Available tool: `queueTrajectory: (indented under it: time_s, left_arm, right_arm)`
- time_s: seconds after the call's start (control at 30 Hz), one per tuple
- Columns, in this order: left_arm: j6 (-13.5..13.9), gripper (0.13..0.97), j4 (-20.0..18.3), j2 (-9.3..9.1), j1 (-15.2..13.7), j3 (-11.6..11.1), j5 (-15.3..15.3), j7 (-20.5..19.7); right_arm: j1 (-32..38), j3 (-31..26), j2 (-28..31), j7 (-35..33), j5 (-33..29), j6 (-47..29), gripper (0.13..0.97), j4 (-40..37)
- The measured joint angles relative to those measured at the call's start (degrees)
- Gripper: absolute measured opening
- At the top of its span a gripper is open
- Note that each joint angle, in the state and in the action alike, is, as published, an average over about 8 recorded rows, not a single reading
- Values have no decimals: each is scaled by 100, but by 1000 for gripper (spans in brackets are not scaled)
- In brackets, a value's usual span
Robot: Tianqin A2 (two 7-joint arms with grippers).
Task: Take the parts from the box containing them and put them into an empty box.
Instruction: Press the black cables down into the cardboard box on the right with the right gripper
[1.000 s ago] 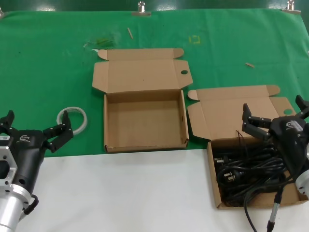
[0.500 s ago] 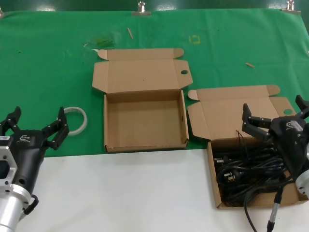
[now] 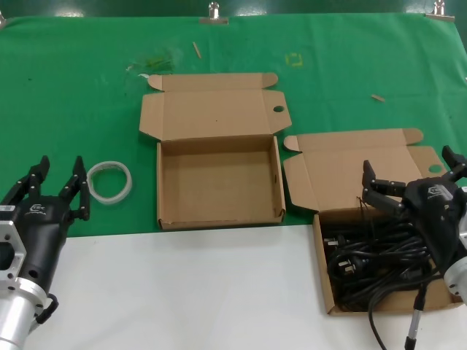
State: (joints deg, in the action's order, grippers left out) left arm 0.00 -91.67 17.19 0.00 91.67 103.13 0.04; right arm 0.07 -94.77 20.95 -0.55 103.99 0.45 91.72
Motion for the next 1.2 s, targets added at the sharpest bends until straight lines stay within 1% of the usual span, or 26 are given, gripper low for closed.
queueTrajectory:
  time_s: [0.17,0.3,0.43,0.53,0.77,0.87,1.0,1.2]
  left_arm:
    - [0,332,0,0,0,0,0,0]
    - [0,332,0,0,0,0,0,0]
    - [0,269,0,0,0,0,0,0]
    - [0,221,0,0,0,0,0,0]
    - [0,168,0,0,0,0,0,0]
    - [0,145,0,0,0,0,0,0]
    - [0,143,0,0,0,0,0,0]
    - [0,140,0,0,0,0,0,0]
  right_arm:
    - [53,-247,253,52,120,68,966,29]
    - [170,-540,622,112,282,118,966,46]
    - [372,-888,1117,247,426,33,966,48]
    - [591,-1135,1544,430,435,-246,966,44]
    - [1382,-1531,2549,1047,156,-1495,966,-4]
    - [1758,-1637,2862,1151,-38,-2113,966,-49]
    - [2232,-1773,3125,931,-322,-2963,966,-181]
    - [2997,-2053,3266,150,-805,-4275,966,-632]
